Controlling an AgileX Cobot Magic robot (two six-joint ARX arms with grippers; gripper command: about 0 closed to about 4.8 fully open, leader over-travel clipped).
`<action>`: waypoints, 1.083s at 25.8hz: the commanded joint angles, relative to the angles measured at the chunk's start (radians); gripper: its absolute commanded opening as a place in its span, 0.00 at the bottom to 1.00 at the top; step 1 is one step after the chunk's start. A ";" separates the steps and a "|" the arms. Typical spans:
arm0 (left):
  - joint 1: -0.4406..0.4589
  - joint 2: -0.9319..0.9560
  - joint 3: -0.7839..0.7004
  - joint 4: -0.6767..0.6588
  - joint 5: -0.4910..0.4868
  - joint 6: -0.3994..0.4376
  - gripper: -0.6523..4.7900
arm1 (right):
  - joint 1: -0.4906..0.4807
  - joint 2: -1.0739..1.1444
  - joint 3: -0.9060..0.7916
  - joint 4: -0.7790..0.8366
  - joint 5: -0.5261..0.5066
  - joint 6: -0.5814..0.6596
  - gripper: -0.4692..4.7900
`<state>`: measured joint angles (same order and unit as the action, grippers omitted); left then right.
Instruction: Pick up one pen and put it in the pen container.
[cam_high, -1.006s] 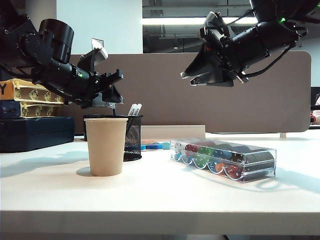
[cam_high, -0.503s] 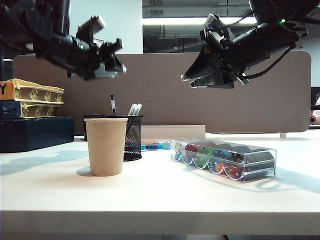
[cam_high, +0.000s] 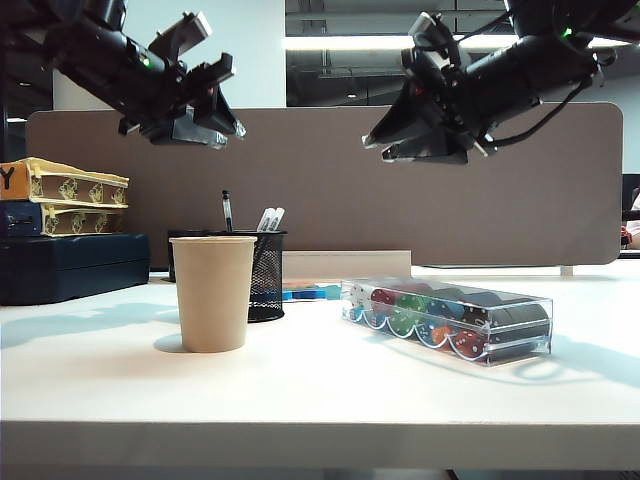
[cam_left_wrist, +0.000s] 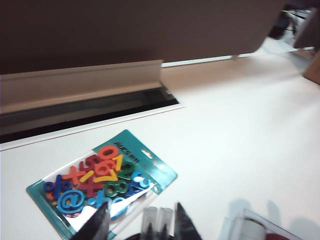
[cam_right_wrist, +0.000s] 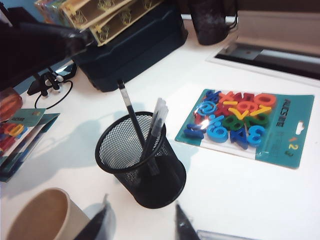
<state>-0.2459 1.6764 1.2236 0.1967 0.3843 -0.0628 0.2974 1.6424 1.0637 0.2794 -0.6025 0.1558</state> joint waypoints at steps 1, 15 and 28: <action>0.000 -0.037 0.002 -0.049 0.014 0.011 0.41 | -0.024 -0.034 0.005 0.000 -0.002 -0.011 0.39; 0.001 -0.167 0.002 -0.264 0.017 0.118 0.41 | -0.144 -0.164 0.004 -0.122 0.009 -0.079 0.39; 0.001 -0.338 -0.196 -0.259 -0.023 0.141 0.42 | -0.145 -0.282 -0.003 -0.264 0.089 -0.188 0.39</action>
<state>-0.2462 1.3598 1.0523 -0.0887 0.3721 0.0750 0.1524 1.3731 1.0622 0.0292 -0.5354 -0.0143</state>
